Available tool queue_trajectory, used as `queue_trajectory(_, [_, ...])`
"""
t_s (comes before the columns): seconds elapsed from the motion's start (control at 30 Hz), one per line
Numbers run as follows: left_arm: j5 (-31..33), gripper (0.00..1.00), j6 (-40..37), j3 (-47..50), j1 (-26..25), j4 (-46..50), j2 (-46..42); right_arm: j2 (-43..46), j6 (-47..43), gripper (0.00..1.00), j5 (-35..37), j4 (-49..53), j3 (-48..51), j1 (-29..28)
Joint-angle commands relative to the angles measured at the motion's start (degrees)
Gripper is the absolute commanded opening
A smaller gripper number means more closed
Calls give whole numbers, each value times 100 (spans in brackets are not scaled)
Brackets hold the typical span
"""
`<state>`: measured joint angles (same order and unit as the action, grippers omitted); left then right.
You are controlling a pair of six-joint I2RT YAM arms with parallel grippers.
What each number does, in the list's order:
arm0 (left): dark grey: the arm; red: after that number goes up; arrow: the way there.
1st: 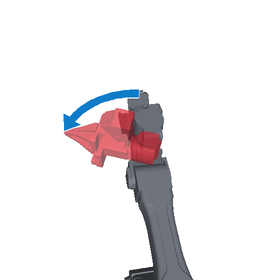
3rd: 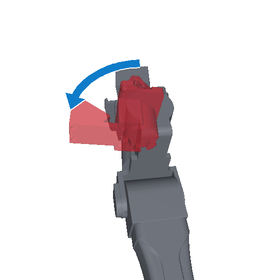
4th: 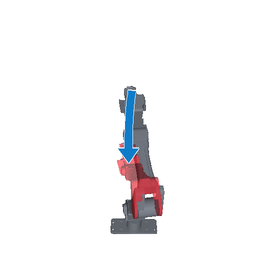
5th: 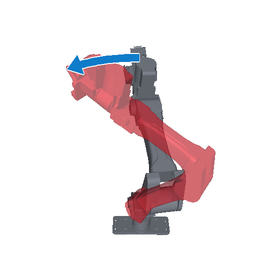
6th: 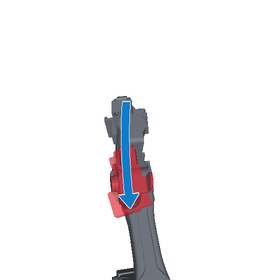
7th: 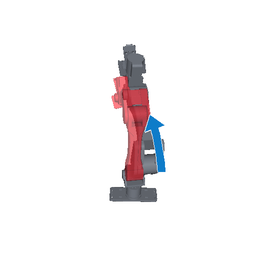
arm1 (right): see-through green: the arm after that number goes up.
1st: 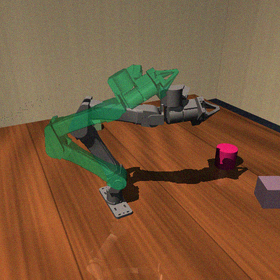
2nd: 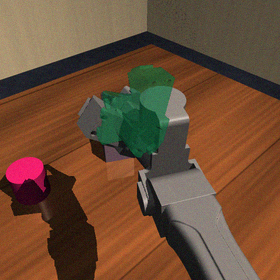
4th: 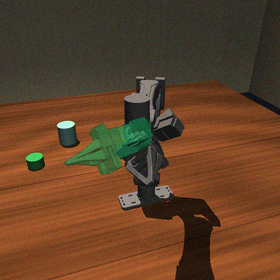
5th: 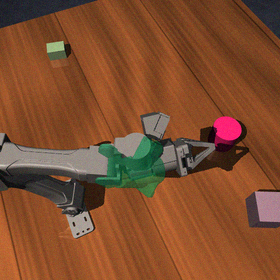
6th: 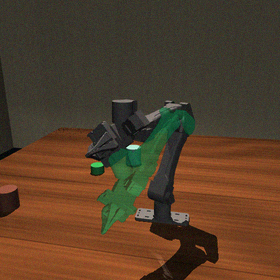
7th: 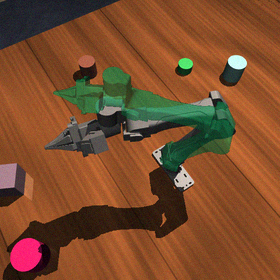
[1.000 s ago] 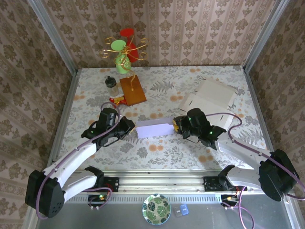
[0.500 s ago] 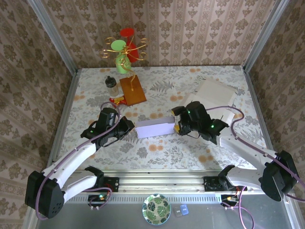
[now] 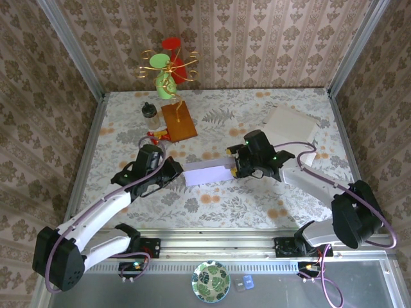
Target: Fold the paper box
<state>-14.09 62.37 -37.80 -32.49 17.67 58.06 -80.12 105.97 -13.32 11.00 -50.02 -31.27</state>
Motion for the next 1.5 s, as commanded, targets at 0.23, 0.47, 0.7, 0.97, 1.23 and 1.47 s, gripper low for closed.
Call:
queue_trajectory(0.23, [699,10,-923,-549,-325,1142,196,-3,-246,51,-557,-734,640,8])
queue_trajectory(0.47, [764,31,-700,-701,-407,1178,-249,437,-385,39,-385,-1896,1379,-249])
queue_trajectory(0.7, [605,33,-346,-679,-407,1017,-358,359,-344,47,-223,-2260,2047,-662])
queue_trajectory(0.97, [713,33,-484,-674,-407,973,-354,455,-1403,72,-531,-254,1477,-364])
queue_trajectory(1.23, [1088,33,-1786,-777,-741,1176,-485,290,-5367,64,-1161,1375,318,725])
queue_trajectory(1.47, [1415,33,-2380,-323,-1123,708,-804,-1339,-7741,64,-1573,2332,-983,727])
